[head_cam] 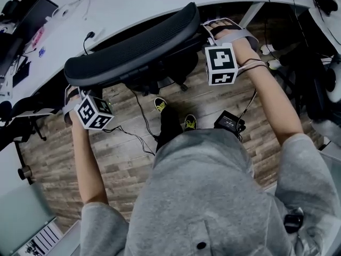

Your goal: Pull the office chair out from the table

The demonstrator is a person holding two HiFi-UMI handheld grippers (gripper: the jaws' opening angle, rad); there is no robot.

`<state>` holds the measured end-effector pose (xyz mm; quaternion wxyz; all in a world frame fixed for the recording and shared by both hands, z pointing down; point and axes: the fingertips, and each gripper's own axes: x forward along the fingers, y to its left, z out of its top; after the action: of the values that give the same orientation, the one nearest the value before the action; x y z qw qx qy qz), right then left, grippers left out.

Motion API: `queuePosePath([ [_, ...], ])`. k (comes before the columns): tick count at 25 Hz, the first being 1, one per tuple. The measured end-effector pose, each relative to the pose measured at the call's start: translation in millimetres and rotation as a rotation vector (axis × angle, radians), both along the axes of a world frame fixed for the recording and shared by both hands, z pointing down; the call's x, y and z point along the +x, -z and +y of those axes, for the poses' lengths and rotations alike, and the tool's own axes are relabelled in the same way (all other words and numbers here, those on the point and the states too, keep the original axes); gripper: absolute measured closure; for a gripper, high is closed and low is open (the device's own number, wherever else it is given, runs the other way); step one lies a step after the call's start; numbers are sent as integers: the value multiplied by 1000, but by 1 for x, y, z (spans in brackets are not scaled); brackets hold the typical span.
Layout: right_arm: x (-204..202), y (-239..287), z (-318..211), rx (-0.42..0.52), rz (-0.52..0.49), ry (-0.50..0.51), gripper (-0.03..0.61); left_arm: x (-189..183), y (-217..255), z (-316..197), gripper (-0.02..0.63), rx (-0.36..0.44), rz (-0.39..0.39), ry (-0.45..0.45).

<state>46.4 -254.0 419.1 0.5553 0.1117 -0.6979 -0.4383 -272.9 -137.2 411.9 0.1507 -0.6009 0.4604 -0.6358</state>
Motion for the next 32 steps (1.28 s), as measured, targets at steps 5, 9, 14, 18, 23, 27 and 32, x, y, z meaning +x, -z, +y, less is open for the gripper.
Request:
queuePosePath([
  [5,5,1,21,-4,2,8,474,5,1,20,416,9,4,7],
  [9,7,3,33,-2,-1,9,474,7,3,33,411,19,7,17],
  [14,8,2,44,0,5,6,474,12,4,42,410,20,20,6],
  [18,7,0,52,-13,16,11,479,7,0,48,410,11,12,2],
  [23,11,0,66,-20,20,0,480,9,2,59,410,17,11,-5],
  [27,13,3,86,-15,20,-10,483,8,3,76,410,21,11,-13],
  [32,19,2,115,-20,23,-18,483,14,2,103,410,19,13,-20],
])
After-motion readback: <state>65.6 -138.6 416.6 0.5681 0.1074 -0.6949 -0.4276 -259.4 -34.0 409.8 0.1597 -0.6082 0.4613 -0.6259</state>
